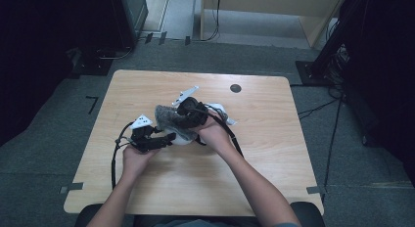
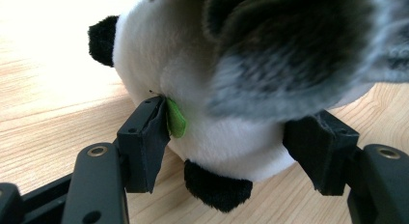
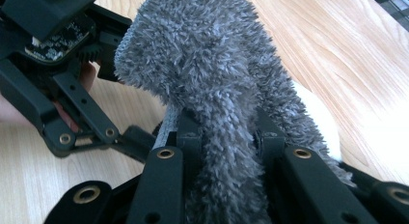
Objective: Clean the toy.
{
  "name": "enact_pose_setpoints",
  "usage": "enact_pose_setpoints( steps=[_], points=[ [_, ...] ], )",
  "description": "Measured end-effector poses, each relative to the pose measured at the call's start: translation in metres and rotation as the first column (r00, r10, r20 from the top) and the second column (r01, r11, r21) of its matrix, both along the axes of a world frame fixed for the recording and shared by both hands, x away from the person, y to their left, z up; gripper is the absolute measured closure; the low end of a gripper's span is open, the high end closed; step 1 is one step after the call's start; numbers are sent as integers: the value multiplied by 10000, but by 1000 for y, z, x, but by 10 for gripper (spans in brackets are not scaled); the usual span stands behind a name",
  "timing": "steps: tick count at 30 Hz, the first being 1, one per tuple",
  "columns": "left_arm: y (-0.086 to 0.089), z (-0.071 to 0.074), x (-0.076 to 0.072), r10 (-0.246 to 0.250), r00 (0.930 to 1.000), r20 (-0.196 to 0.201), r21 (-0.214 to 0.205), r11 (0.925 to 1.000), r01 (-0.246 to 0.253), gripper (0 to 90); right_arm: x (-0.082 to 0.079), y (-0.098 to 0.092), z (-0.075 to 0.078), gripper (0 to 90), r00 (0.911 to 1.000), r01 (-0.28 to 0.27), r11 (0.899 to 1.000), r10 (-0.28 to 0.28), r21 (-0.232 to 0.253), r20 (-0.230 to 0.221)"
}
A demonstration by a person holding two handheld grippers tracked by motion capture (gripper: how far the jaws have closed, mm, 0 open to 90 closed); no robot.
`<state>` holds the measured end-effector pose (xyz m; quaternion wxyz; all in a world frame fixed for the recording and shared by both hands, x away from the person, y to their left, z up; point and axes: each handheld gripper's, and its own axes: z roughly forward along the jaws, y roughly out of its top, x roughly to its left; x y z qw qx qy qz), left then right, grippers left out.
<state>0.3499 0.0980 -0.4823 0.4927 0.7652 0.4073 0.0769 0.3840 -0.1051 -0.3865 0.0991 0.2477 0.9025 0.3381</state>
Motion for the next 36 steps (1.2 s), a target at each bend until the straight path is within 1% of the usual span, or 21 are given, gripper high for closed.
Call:
enact_pose_setpoints(
  steps=[5,17,20,23,25,27,31,34,36],
  points=[
    [0,0,0,7,10000,21,-14,10000,-7,330,-2,-15,1,710,9998,214,9998,-214,18,45],
    [0,-1,1,11,10000,39,-107,9999,-11,328,-12,-60,2,709,9968,790,9958,-795,471,96],
    [1,-1,2,-2,10000,11,-126,9999,2,328,-16,-68,5,707,9957,886,9949,-899,487,240],
    [1,-1,2,-2,10000,-14,-126,9999,2,324,-19,-79,7,703,9939,1011,9937,-1030,482,388],
    [1,-1,1,-8,10000,-7,-101,9999,8,323,-22,-88,7,701,9930,1086,9921,-1112,620,395],
    [1,-1,2,-11,10000,-5,-99,10000,10,323,-25,-97,7,701,9910,1236,9902,-1266,652,436],
    [1,-1,1,1,10000,-12,-108,9999,-2,322,-28,-113,8,702,9874,1478,9872,-1507,601,474],
    [1,-1,1,7,10000,-19,-108,9999,-7,322,-29,-121,8,704,9843,1684,9840,-1711,586,432],
    [1,-1,2,10,10000,-11,-101,9999,-10,322,-28,-123,7,704,9844,1701,9830,-1728,692,339]
  ],
)
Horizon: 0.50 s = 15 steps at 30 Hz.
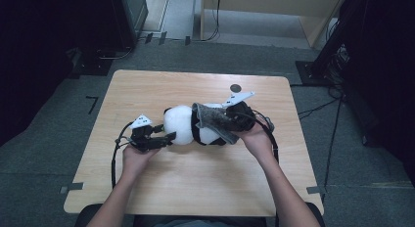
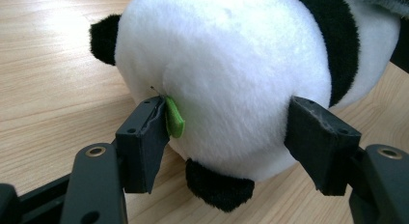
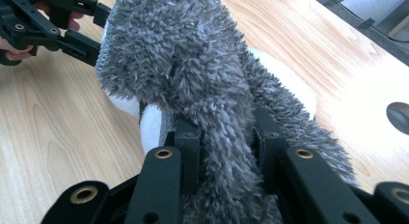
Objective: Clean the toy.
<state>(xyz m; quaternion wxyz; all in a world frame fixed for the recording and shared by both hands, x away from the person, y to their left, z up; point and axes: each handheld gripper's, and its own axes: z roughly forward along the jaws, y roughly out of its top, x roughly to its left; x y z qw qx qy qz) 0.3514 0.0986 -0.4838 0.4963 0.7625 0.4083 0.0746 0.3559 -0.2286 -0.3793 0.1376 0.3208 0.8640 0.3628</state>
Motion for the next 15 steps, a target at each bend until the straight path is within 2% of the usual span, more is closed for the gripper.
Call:
enact_pose_setpoints(
  steps=[2,7,11,15],
  points=[
    [0,0,0,-5,10000,4,43,10000,5,322,-1,2,-1,708,9999,-61,10000,62,71,-94],
    [0,0,-1,7,10000,23,56,10000,-7,322,-3,13,8,715,9995,-287,9992,284,292,110],
    [0,1,-1,-9,10000,60,90,10000,8,322,-1,34,13,715,9975,-692,9974,690,187,129],
    [-1,1,-1,-8,9999,119,98,10000,7,323,4,60,12,714,9940,-1090,9940,1090,47,63]
  ],
)
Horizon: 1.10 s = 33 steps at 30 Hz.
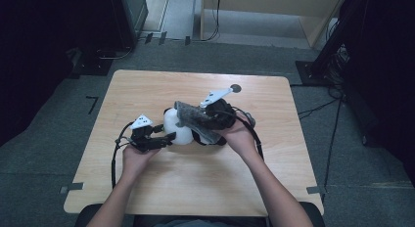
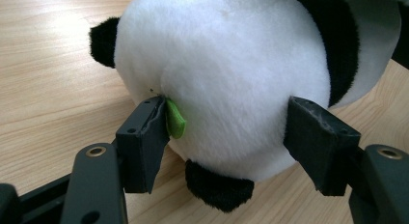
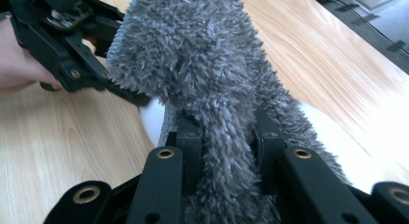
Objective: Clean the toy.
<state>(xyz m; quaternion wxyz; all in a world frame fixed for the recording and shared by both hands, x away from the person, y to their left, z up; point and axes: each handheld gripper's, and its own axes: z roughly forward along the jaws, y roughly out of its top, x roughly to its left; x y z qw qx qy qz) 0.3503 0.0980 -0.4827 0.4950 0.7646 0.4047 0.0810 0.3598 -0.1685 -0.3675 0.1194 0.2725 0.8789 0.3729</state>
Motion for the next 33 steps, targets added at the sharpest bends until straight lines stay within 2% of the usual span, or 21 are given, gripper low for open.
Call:
enact_pose_setpoints(
  steps=[7,14,17,20,27,33],
  points=[
    [0,0,0,-18,10000,79,48,10000,18,324,8,44,-15,715,9981,-575,9983,572,-93,-217],
    [-1,1,-1,-36,9999,159,60,10000,35,324,17,63,-24,714,9964,-719,9972,708,-206,-471],
    [-1,1,-1,14,9999,169,42,10000,-15,325,20,64,-29,713,9952,-723,9971,706,-226,-679],
    [-3,1,-1,61,10000,25,38,10000,-61,371,21,61,-31,714,9950,-671,9977,660,-122,-750],
    [-4,1,-1,119,9999,53,84,9999,-119,388,18,47,-27,710,9967,-475,9986,459,-228,-665],
    [-3,1,-1,90,9999,63,68,9999,-91,386,12,26,-22,710,9989,-185,9993,170,-333,-439]
  ],
)
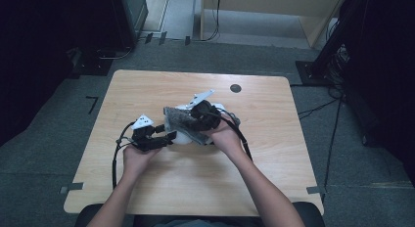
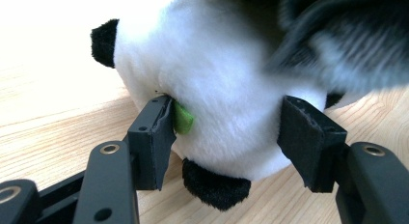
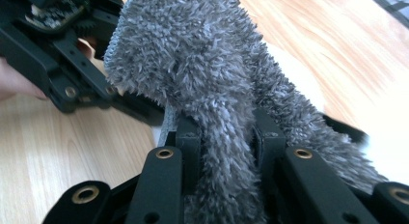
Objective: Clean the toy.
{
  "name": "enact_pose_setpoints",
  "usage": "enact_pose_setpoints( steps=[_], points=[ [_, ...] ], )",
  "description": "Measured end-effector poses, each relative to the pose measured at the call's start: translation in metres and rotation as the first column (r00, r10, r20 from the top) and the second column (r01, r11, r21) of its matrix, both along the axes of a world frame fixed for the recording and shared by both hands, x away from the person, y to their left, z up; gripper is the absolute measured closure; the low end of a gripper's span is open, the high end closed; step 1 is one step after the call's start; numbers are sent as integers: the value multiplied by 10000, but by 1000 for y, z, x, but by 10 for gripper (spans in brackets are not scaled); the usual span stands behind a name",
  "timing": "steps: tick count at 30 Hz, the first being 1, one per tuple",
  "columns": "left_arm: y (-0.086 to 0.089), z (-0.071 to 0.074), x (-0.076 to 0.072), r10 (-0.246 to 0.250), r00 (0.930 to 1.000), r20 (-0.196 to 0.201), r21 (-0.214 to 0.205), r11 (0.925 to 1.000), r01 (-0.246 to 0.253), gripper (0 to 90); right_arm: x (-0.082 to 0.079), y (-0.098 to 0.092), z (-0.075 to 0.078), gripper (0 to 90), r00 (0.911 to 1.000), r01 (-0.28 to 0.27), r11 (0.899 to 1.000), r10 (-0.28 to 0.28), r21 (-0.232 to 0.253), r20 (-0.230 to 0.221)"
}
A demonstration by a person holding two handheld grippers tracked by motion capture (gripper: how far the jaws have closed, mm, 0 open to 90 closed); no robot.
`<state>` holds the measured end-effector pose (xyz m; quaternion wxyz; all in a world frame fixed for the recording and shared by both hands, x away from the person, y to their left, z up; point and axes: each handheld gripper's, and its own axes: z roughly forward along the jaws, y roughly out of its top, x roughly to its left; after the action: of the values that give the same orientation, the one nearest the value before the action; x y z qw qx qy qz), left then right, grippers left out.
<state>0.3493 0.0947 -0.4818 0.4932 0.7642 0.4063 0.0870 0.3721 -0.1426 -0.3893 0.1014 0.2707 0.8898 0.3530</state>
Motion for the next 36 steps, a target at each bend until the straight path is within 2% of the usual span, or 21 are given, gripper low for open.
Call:
enact_pose_setpoints(
  steps=[5,12,22,27,31,33,36],
  points=[
    [0,0,0,-17,10000,61,31,10000,16,385,-4,-24,3,708,9994,359,9989,-360,314,12],
    [0,0,0,-57,10000,29,-39,10000,57,395,-11,-53,10,701,9960,809,9964,-818,256,360],
    [1,0,1,-71,10000,36,-48,10000,71,400,-17,-95,5,699,9874,1487,9877,-1510,483,481],
    [1,-1,2,-133,9998,112,-30,9999,133,405,-19,-105,-1,697,9861,1558,9860,-1588,586,499],
    [1,-1,1,-98,9999,69,-40,9999,98,405,-19,-108,-6,703,9847,1639,9812,-1689,1023,422],
    [1,0,1,-99,9999,62,-17,9999,99,404,-19,-108,-5,709,9864,1537,9839,-1582,913,442],
    [1,0,1,-106,9999,52,21,9999,106,397,-19,-115,3,711,9791,1826,9772,-1908,1079,711]
  ],
)
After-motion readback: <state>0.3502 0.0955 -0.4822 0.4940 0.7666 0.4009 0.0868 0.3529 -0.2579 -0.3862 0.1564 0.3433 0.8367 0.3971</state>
